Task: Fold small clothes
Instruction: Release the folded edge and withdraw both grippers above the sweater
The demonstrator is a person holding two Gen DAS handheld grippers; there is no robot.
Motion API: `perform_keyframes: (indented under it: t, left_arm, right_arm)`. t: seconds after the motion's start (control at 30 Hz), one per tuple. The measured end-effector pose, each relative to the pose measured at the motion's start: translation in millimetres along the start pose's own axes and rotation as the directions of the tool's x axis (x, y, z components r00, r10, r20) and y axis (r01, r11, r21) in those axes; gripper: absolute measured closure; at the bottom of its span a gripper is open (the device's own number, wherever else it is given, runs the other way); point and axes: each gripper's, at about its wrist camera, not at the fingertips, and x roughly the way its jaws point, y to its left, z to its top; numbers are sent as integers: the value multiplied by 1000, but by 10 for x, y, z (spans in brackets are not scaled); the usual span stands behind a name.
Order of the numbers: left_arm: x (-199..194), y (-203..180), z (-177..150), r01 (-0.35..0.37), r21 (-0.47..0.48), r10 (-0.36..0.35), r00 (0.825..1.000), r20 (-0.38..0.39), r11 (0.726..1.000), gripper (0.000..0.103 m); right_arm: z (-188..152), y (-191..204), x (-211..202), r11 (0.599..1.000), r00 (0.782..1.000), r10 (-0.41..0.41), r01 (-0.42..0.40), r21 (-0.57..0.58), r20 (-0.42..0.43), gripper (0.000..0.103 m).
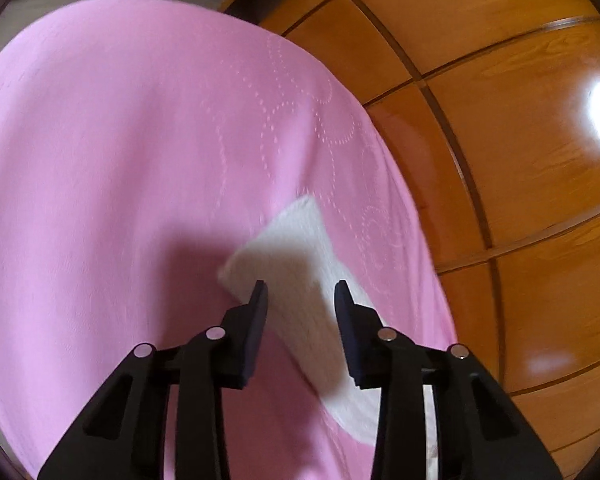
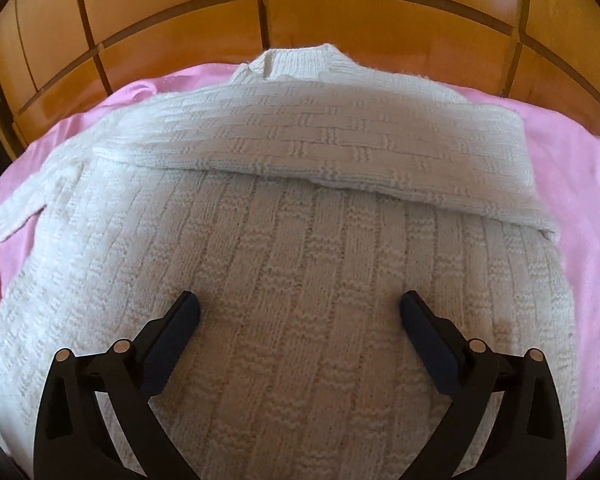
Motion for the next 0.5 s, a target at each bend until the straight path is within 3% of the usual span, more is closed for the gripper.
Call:
perform_keyframes:
  t: [0.03,0.1,0.2,0.27,0.5]
  left_arm:
    - [35,2,22,-14,-2,14,1000,-4,1000,80]
    - [90,-6,47,-46,-7,46,999,-8,999,103]
    - [66,-117,48,-31,37,31,999,-6,999,103]
    - [17,-146,45,-47,18,47,999,-1,999,78]
    - [-78,45,-97,-13,-66,13,1000,-7,998,71]
  right_arm:
    - [-2,-2,-1,1000,1000,0,0,0,0,4]
    - [1,0,2,1000,1000,-3,3,-2,0,4]
    - [-8,0,-5,1000,1000,-6,6,-3,1,4]
    - [-10,-1,-6,1000,1000,-5,5,-3,2,4]
    - [-8,-12,6,1000,1000,-2,2,0,6,4]
